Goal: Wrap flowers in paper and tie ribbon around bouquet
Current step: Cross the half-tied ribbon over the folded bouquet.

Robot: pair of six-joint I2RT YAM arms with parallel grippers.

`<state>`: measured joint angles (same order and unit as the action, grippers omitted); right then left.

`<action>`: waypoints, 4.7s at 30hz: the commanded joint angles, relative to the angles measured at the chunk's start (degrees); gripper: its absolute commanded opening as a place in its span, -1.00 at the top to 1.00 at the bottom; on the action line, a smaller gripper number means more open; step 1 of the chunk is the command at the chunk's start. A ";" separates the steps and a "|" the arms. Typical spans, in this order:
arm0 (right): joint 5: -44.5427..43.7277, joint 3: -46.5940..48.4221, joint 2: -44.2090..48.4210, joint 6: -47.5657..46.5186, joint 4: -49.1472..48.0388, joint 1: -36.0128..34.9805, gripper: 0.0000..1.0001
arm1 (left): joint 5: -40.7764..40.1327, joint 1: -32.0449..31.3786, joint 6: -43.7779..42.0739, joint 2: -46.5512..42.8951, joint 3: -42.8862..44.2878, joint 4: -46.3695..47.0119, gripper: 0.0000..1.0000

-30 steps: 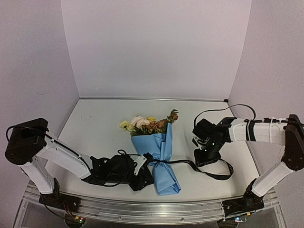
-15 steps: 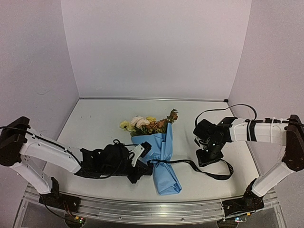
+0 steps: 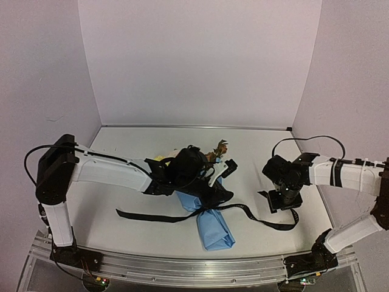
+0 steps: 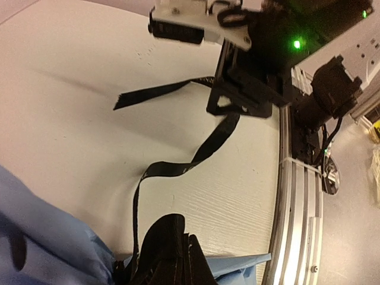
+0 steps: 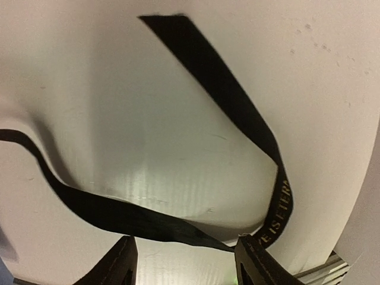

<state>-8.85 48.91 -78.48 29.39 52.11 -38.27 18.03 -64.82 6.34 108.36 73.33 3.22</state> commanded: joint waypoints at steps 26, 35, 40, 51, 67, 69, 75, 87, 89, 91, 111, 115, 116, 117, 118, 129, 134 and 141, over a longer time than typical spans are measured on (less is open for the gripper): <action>5.40 -12.32 -0.97 20.19 -11.41 14.44 1.00 | 5.55 -2.88 -10.49 15.39 16.39 -12.86 0.88; 17.47 10.37 -7.23 5.41 -9.67 14.51 1.00 | 0.42 -2.62 -10.23 9.95 13.92 -7.80 0.05; 31.00 21.68 -14.23 1.67 -10.30 14.34 1.00 | 1.69 -0.82 -8.40 4.70 10.63 -4.12 -0.23; 50.58 37.09 -22.39 -5.90 -10.16 9.17 1.00 | -4.30 5.83 -7.85 -9.61 -2.83 2.55 -0.28; 64.06 46.81 -23.92 -14.69 -0.11 1.35 1.00 | -5.73 12.11 -23.79 -10.21 -1.23 2.61 -0.31; 63.95 46.65 -23.53 -15.50 0.85 1.27 1.00 | -3.88 12.34 -24.19 -9.76 -0.79 3.05 -0.30; 63.43 46.75 -23.24 -17.07 2.93 1.09 1.00 | 1.15 12.33 -24.63 -6.66 2.46 0.73 -0.14; 58.44 45.90 -23.13 -18.66 4.86 1.09 0.88 | -0.07 12.26 -14.84 -4.07 2.66 6.13 1.00; 55.58 44.63 -22.29 -18.88 4.83 1.09 0.71 | -2.79 12.26 -12.07 -4.96 0.78 8.17 1.00; 50.98 42.76 -21.07 -18.92 4.78 1.09 0.61 | -6.19 12.26 -9.72 -5.47 0.83 7.06 1.00; 23.05 19.45 -2.45 -11.35 1.10 -1.35 -0.11 | -18.34 12.80 7.71 -4.07 13.54 -27.95 1.00; 23.80 12.70 -0.66 -10.50 -4.37 -2.76 -0.06 | -18.21 14.14 9.17 -3.82 13.93 -28.31 1.00; 24.09 11.31 -0.58 -10.22 -6.19 -3.03 -0.05 | -18.21 14.40 9.21 -3.63 14.34 -28.84 1.00; 24.50 10.45 -0.70 -10.18 -7.55 -3.33 -0.04 | -18.21 14.49 9.25 -3.54 14.46 -29.16 1.00; 25.21 9.70 -0.91 -10.22 -8.89 -3.66 -0.04 | -18.12 14.55 9.34 -3.56 14.40 -29.30 1.00; 23.52 6.86 -10.01 -15.03 -22.15 -9.41 0.18 | -14.93 14.58 10.36 -5.40 12.36 -29.89 1.00; 19.40 7.11 -13.65 -15.52 -25.07 -9.90 0.20 | -13.90 14.54 10.87 -5.81 11.77 -30.02 1.00; 19.92 7.94 -17.92 -13.13 -27.45 -9.94 0.32 | -12.46 14.56 11.00 -7.60 9.11 -28.79 1.00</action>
<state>12.70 55.81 -94.51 15.03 27.69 -48.03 4.34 -50.26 16.64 104.49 83.84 -26.70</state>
